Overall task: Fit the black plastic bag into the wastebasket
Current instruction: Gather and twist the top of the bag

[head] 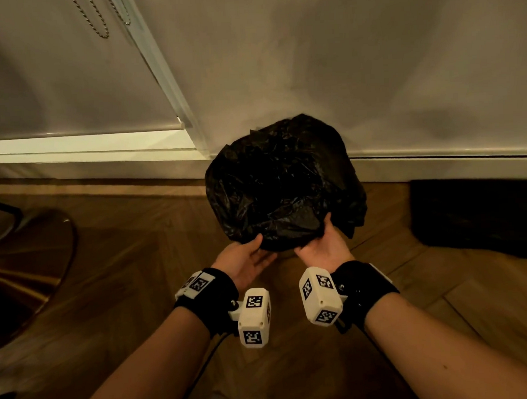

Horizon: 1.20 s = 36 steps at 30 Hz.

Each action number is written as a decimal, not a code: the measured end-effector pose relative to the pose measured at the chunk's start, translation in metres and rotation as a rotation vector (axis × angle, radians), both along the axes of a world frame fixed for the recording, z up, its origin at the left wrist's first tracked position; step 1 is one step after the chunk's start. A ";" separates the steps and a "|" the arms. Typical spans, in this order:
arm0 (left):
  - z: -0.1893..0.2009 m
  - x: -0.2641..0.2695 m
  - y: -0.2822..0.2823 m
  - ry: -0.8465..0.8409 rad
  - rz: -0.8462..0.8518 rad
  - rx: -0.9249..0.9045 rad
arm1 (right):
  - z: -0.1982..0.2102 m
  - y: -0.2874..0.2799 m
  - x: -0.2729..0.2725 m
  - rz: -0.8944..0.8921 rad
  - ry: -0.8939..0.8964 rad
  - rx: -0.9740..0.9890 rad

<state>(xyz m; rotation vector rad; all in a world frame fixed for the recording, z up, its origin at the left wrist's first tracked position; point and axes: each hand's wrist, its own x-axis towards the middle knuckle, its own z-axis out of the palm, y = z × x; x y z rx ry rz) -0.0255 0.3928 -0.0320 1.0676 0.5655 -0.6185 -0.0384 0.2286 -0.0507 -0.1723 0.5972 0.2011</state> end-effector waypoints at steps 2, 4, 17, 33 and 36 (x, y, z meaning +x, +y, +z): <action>0.001 0.002 -0.002 0.014 0.028 -0.026 | -0.001 -0.007 0.005 -0.039 0.022 -0.003; 0.000 0.005 -0.001 0.027 0.065 -0.039 | -0.005 -0.011 0.010 -0.045 0.034 0.005; 0.000 0.005 -0.002 0.026 0.058 -0.019 | -0.005 -0.014 0.030 0.148 0.273 -0.298; -0.006 0.008 -0.002 0.018 0.050 -0.009 | 0.013 -0.024 0.035 0.104 0.100 -0.566; -0.006 0.009 0.004 0.008 0.068 -0.005 | 0.006 -0.030 0.037 0.176 0.112 -0.241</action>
